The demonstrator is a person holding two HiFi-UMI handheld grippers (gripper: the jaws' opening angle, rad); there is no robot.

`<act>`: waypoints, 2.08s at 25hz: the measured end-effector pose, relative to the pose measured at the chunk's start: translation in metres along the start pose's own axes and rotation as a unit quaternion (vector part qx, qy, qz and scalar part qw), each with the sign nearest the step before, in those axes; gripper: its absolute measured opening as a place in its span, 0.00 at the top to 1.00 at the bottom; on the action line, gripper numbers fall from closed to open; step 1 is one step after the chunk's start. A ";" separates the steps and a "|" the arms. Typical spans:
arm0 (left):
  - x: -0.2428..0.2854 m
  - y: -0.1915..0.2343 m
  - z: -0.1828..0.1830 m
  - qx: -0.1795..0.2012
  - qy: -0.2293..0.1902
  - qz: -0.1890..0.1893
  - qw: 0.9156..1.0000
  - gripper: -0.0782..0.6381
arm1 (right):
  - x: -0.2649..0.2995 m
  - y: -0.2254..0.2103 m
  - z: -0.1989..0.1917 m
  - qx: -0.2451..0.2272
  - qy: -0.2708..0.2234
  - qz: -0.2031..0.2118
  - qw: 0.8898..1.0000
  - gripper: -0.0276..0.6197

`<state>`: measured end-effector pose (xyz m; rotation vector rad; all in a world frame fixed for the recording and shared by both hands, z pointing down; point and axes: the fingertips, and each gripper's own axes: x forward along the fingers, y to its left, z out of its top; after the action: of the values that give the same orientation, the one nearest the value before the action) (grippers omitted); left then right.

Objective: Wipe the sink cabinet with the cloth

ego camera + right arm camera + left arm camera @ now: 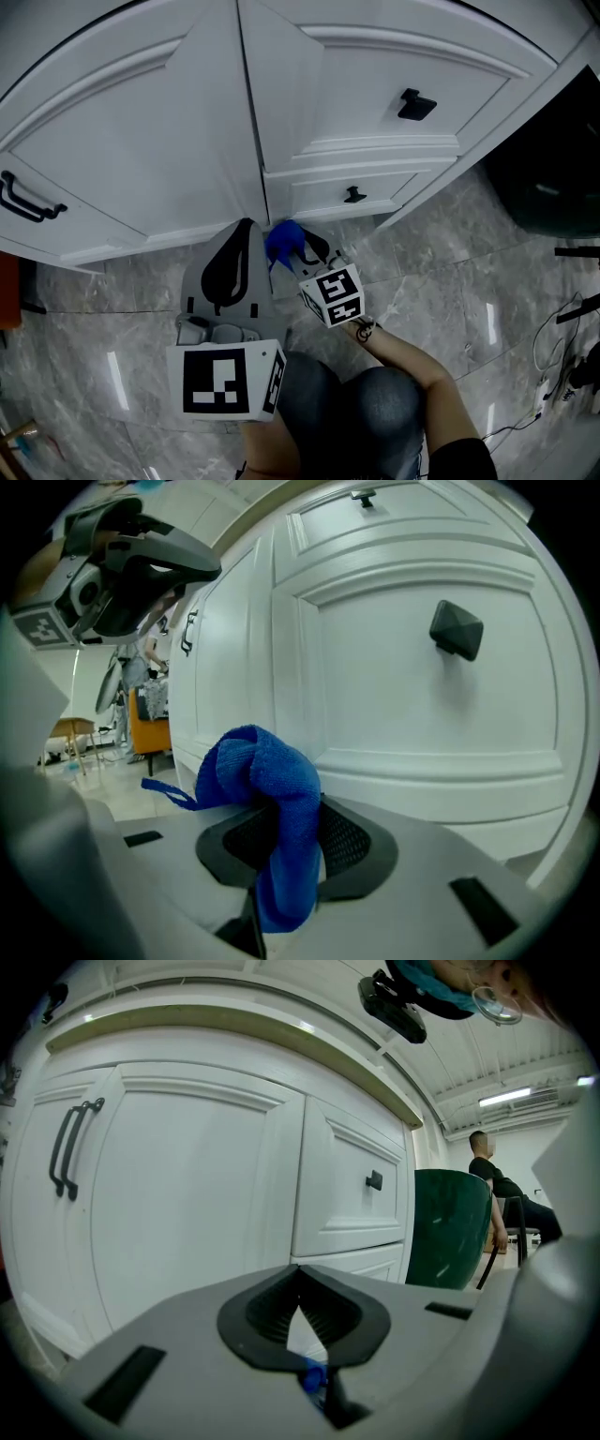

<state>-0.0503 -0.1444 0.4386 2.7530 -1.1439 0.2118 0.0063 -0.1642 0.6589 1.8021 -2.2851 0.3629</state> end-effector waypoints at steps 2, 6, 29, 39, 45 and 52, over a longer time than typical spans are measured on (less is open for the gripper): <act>0.000 0.001 0.000 -0.002 -0.001 0.000 1.000 0.89 | 0.003 0.004 -0.004 0.001 0.005 0.007 1.000 0.78; 0.000 0.001 0.000 -0.002 -0.001 -0.001 1.000 0.89 | 0.008 0.008 -0.007 -0.003 0.008 0.012 1.000 0.78; 0.010 -0.004 -0.007 0.003 0.009 -0.006 1.000 0.89 | 0.006 -0.013 -0.009 0.014 -0.003 -0.007 1.000 0.78; 0.017 -0.007 -0.012 0.009 0.017 -0.009 1.000 0.89 | -0.014 -0.036 0.001 -0.023 -0.053 -0.046 0.997 0.78; 0.021 -0.013 -0.014 0.014 0.021 -0.014 1.000 0.89 | -0.021 -0.041 0.006 -0.045 -0.071 -0.055 0.995 0.78; 0.022 -0.011 -0.015 0.015 0.024 -0.010 1.000 0.89 | -0.025 -0.045 0.007 -0.084 -0.070 -0.065 0.992 0.78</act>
<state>-0.0280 -0.1493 0.4569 2.7690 -1.1105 0.2925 0.0562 -0.1536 0.6468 1.9308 -2.1957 0.0222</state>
